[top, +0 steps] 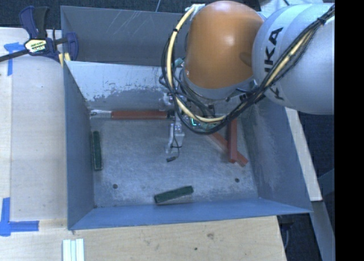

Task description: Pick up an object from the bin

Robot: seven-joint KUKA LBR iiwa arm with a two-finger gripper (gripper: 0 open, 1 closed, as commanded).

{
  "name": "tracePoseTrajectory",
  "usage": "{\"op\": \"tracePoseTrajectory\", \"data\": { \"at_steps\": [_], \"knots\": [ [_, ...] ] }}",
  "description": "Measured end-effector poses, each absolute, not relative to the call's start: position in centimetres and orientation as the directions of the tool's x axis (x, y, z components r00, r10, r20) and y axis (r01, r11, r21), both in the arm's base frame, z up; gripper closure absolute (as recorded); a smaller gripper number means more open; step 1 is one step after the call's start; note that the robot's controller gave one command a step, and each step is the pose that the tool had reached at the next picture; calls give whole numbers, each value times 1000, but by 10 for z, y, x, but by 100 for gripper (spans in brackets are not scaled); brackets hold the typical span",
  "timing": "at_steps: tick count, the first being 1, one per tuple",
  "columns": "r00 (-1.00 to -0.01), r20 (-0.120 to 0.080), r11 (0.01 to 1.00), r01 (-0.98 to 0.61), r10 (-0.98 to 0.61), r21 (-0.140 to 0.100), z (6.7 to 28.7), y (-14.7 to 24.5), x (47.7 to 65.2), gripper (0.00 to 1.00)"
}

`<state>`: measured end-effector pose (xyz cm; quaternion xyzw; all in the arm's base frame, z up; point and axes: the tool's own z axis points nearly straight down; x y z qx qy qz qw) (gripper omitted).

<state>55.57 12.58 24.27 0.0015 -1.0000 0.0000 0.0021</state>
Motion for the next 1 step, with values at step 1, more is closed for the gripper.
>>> {"op": "tracePoseTrajectory", "data": {
  "at_steps": [1],
  "knots": [
    [-1000, -3, 1000, 0, 0, 1, 247, 125, 557, 0]
  ]
}}
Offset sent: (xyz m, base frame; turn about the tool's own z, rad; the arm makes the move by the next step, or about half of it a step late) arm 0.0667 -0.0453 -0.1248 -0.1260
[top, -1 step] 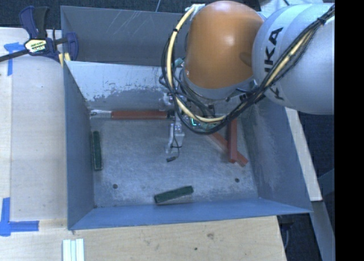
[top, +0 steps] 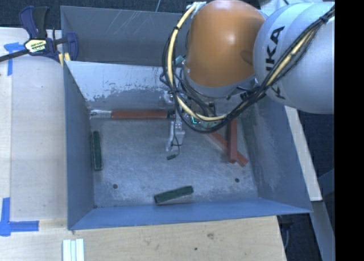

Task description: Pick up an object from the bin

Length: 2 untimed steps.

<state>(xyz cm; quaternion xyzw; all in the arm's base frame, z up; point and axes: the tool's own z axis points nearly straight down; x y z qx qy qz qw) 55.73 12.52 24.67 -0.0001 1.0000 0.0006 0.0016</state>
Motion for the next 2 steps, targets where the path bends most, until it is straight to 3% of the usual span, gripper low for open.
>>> {"op": "tracePoseTrajectory", "data": {
  "at_steps": [1, 2],
  "knots": [
    [-999, -4, 999, -40, -40, 2, 163, 68, 573, 0],
    [-1000, 5, 1000, 25, 25, -4, 127, 12, 547, 0]
  ]
}}
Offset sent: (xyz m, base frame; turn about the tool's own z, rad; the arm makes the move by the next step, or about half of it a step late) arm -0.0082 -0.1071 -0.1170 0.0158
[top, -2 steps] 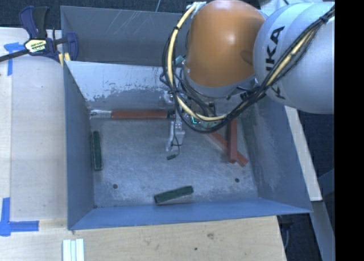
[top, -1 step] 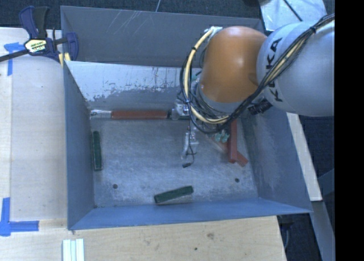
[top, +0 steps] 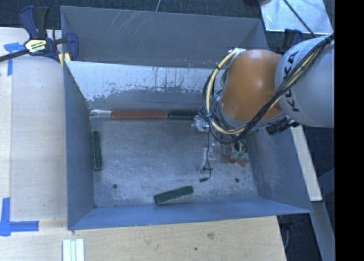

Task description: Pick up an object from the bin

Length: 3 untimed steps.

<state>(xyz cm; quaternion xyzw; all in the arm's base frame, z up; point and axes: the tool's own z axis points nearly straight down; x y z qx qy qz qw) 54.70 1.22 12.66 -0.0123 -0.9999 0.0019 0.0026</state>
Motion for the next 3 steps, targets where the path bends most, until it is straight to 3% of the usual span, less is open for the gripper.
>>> {"op": "tracePoseTrajectory", "data": {
  "at_steps": [1, 2, 3],
  "knots": [
    [-999, -9, 999, -47, -47, -1, 112, 22, 546, 0],
    [-953, 3, 953, -304, -304, 0, 92, 37, 534, 0],
    [-982, 0, 982, -188, -188, 1, 89, 39, 515, 0]
  ]
}}
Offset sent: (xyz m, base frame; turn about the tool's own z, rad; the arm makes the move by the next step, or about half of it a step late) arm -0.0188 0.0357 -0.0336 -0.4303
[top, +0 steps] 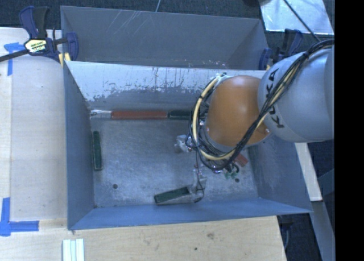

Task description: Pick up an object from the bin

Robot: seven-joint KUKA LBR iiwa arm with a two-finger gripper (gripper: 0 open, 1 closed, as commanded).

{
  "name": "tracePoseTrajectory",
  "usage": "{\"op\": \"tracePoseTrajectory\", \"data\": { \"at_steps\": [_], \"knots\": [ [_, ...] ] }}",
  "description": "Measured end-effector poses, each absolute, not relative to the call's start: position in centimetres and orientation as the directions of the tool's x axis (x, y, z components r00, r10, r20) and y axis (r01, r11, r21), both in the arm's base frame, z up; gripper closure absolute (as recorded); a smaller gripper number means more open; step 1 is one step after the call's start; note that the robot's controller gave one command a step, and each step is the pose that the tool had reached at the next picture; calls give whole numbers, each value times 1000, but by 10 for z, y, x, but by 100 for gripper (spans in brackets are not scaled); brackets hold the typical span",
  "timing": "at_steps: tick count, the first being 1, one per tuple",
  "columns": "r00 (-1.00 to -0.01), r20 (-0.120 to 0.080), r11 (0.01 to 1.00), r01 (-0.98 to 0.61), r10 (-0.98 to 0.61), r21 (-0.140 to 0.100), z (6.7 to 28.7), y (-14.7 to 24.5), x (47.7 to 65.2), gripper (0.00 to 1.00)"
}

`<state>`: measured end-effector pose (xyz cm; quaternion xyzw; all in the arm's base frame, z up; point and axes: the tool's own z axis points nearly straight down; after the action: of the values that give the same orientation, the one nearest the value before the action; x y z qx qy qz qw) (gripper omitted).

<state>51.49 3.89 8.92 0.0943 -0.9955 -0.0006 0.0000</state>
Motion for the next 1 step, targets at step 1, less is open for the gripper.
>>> {"op": "tracePoseTrajectory", "data": {
  "at_steps": [1],
  "knots": [
    [-990, 0, 990, -142, -142, 0, 91, 31, 505, 0]
  ]
}}
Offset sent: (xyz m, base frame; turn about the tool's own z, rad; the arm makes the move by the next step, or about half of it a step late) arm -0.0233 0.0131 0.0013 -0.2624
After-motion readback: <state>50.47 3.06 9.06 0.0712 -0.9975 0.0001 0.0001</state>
